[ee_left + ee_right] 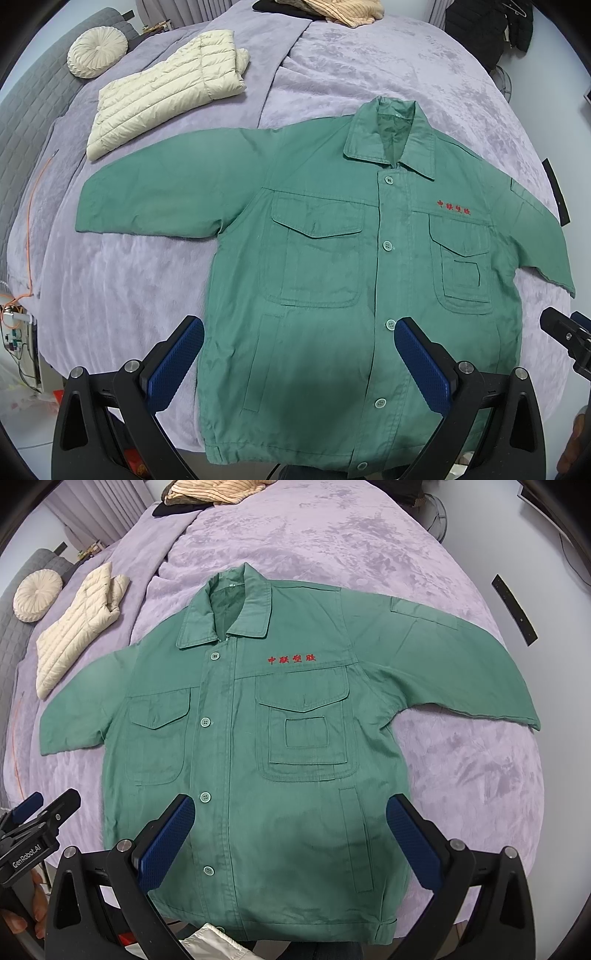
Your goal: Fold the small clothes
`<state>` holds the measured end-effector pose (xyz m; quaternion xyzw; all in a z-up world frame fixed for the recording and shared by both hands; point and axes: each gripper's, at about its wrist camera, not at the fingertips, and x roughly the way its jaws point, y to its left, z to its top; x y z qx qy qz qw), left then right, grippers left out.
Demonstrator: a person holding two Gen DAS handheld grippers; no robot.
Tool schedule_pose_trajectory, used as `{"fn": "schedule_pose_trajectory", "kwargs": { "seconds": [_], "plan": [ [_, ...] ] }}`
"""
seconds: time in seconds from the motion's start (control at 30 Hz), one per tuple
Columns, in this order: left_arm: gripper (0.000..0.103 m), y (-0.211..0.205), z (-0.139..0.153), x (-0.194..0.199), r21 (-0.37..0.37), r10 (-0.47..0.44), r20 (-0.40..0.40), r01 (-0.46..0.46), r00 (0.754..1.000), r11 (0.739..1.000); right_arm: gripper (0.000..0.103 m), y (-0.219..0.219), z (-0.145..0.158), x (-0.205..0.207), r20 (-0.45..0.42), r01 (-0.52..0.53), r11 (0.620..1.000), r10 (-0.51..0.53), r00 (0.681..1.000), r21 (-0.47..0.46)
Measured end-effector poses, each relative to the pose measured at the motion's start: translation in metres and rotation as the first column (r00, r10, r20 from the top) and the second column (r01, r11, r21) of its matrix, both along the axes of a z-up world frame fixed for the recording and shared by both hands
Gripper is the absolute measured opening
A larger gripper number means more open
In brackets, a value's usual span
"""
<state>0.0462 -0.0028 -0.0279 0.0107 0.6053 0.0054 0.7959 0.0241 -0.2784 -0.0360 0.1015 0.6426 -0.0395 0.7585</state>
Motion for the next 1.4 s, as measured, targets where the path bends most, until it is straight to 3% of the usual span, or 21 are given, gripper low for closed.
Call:
{"fn": "schedule_pose_trajectory", "kwargs": {
  "seconds": [1.03,1.27,1.4],
  "plan": [
    [0.103,0.013,-0.015,0.009,-0.013,0.001,-0.043,-0.002,0.999,1.0,0.103,0.009,-0.013,0.005,-0.039,-0.006,1.0,0.006,0.999,-0.012],
    [0.103,0.041,-0.034,0.02,-0.088,0.04,-0.042,-0.044,0.998,0.995,0.103,0.019,-0.031,0.01,-0.048,-0.009,1.0,0.009,0.999,0.007],
    [0.103,0.082,-0.052,0.032,-0.147,0.127,-0.022,-0.129,0.992,0.981,0.103,0.035,-0.044,0.014,-0.058,-0.022,1.0,0.022,0.998,0.016]
  ]
}}
